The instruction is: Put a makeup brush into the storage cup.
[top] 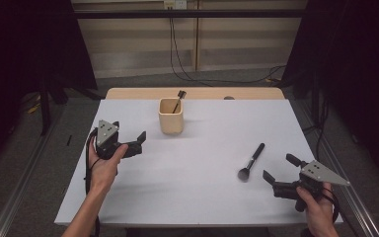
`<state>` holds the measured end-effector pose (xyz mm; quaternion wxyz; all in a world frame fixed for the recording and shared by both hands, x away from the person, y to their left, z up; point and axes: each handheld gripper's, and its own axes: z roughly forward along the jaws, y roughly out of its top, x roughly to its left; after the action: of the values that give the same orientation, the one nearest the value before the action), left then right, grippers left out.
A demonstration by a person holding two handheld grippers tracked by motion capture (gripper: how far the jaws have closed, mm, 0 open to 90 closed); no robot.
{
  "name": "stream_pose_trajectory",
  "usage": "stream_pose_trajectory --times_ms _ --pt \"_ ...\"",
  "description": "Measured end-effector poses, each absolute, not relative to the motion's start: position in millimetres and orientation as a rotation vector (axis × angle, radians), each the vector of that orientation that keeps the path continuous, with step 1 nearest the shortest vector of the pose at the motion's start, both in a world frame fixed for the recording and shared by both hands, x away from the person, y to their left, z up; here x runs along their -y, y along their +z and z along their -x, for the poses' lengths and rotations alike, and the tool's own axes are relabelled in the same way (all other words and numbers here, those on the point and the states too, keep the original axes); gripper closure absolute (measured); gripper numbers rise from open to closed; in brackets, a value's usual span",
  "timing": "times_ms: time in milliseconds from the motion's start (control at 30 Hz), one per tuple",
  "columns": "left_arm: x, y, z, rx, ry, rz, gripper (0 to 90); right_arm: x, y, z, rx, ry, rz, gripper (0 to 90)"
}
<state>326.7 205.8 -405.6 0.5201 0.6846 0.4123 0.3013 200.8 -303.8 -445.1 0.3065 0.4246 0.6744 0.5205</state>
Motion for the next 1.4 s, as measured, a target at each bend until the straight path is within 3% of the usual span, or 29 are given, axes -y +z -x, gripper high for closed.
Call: stream_pose_trajectory --times_ms 267,567,1400 --pt "-217 -406 -311 -1.019 0.709 -1.592 3.0 304 -445 -201 -1.781 1.373 -1.124 0.0" --pt "-225 -407 -283 -0.931 0.745 -1.625 2.3 304 -445 -200 -1.781 1.371 -1.129 0.0" --pt "-248 -429 -236 -0.952 0.674 -1.638 3.3 305 -444 -198 -1.753 1.363 -1.157 0.0"
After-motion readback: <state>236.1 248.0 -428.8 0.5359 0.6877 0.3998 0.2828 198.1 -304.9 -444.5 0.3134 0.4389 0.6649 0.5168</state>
